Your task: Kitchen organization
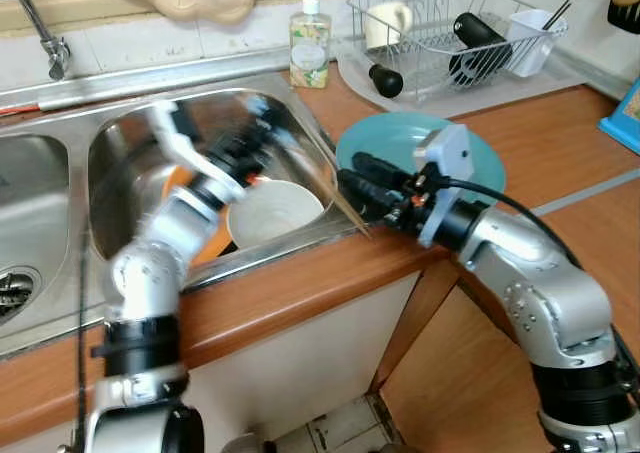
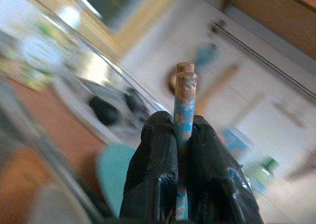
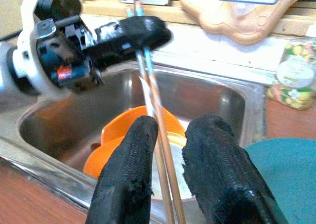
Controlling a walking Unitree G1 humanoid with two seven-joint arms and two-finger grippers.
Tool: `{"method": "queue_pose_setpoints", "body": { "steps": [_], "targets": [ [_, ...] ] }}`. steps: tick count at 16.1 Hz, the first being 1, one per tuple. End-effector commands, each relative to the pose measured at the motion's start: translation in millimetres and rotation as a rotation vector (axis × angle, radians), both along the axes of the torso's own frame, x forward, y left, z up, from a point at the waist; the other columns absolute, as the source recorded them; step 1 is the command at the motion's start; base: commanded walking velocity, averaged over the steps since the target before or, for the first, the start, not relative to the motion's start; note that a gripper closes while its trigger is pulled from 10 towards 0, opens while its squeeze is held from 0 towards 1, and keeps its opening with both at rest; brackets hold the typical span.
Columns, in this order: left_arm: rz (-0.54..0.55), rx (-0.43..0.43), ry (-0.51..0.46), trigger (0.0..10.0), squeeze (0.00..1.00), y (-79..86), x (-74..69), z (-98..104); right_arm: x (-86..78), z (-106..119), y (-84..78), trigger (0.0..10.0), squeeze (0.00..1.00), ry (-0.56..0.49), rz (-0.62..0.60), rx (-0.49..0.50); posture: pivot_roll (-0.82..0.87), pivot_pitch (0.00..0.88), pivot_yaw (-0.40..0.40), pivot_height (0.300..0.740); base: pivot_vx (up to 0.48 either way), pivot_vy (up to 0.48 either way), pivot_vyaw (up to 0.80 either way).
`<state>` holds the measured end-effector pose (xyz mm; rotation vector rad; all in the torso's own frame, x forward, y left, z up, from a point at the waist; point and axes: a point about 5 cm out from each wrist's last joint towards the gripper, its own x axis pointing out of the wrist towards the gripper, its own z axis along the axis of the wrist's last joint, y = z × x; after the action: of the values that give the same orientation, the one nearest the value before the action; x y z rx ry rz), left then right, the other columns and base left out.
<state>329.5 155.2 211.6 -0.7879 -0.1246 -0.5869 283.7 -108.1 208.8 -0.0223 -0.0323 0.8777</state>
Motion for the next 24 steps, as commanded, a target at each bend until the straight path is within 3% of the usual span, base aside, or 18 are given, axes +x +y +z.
{"method": "queue_pose_setpoints", "body": {
  "steps": [1, 5, 8, 11, 12, 13, 14, 15, 16, 20, 22, 24],
  "targets": [
    [0.097, 0.018, 0.024, 0.0, 0.00, 12.8, 6.5, 0, 0.0, 7, -1.6, 10.0, 0.00, -0.025, -0.002, 0.005, -0.15, 0.000, 0.022, 0.740, 0.000, 0.000, 0.00],
    [0.296, 0.032, 0.107, 0.0, 0.00, 40.3, 19.7, -5, -1.8, 2, 1.3, 10.0, 0.00, -0.020, 0.019, -0.034, -0.15, 0.000, 0.019, 0.740, 0.000, 0.000, 0.00],
    [0.399, 0.041, 0.217, 0.0, 0.00, 44.5, 32.3, -23, -3.6, -1, 4.0, 10.0, 0.00, -0.015, 0.040, -0.066, -0.15, 0.000, 0.018, 0.740, 0.000, 0.000, 0.00],
    [0.437, 0.017, 0.292, 0.0, 0.00, 43.8, 39.5, -33, -4.4, -2, 4.4, 10.0, 0.00, -0.012, 0.043, -0.074, -0.15, 0.000, 0.018, 0.740, 0.000, 0.000, 0.00],
    [0.449, 0.018, 0.331, 10.0, 0.00, 42.7, 42.9, -38, -4.8, -2, 4.4, 10.0, 0.00, -0.010, 0.044, -0.077, -0.15, 0.000, 0.018, 0.740, 0.000, 0.000, 0.00],
    [0.445, 0.025, 0.359, 10.0, 0.70, 40.2, 45.9, -42, -5.1, -2, 4.5, 10.0, 0.00, -0.009, 0.045, -0.079, -0.15, 0.000, 0.018, 0.740, 0.000, 0.000, 0.00],
    [0.445, 0.055, 0.396, 10.0, 1.00, 37.3, 49.7, -47, -5.4, -3, 4.5, 10.0, 0.00, -0.009, 0.045, -0.082, -0.15, 0.000, 0.018, 0.740, 0.000, 0.000, 0.00],
    [0.471, 0.119, 0.479, 10.0, 1.00, 38.1, 51.7, -57, -5.6, -3, 4.4, 10.0, 0.00, -0.008, 0.046, -0.083, -0.17, 0.000, 0.027, 0.740, 0.000, 0.000, 0.00],
    [0.479, 0.116, 0.498, 10.0, 1.00, 39.9, 51.8, -60, -5.4, -3, 4.2, 10.0, 0.00, -0.007, 0.044, -0.084, -0.17, 0.000, 0.027, 0.740, 0.000, 0.000, 0.00],
    [0.484, 0.146, 0.513, 10.0, 1.00, 48.2, 52.2, -63, -1.4, -1, 0.1, 10.0, 0.00, -0.011, 0.001, -0.076, -0.17, 0.000, 0.027, 0.740, 0.000, 0.000, 0.00],
    [0.490, 0.192, 0.483, 10.0, 1.00, 52.1, 52.3, -60, 8.4, 0, -7.3, 10.0, 0.00, 0.006, -0.095, -0.072, -0.17, 0.000, 0.027, 0.740, 0.000, 0.000, 0.00],
    [0.496, 0.248, 0.453, 10.0, 1.00, 57.6, 51.8, -56, 24.5, -2, -24.6, 10.0, 0.00, 0.045, -0.263, -0.085, -0.16, 0.000, 0.021, 0.740, 0.000, 0.000, 0.00]
  ]
}}
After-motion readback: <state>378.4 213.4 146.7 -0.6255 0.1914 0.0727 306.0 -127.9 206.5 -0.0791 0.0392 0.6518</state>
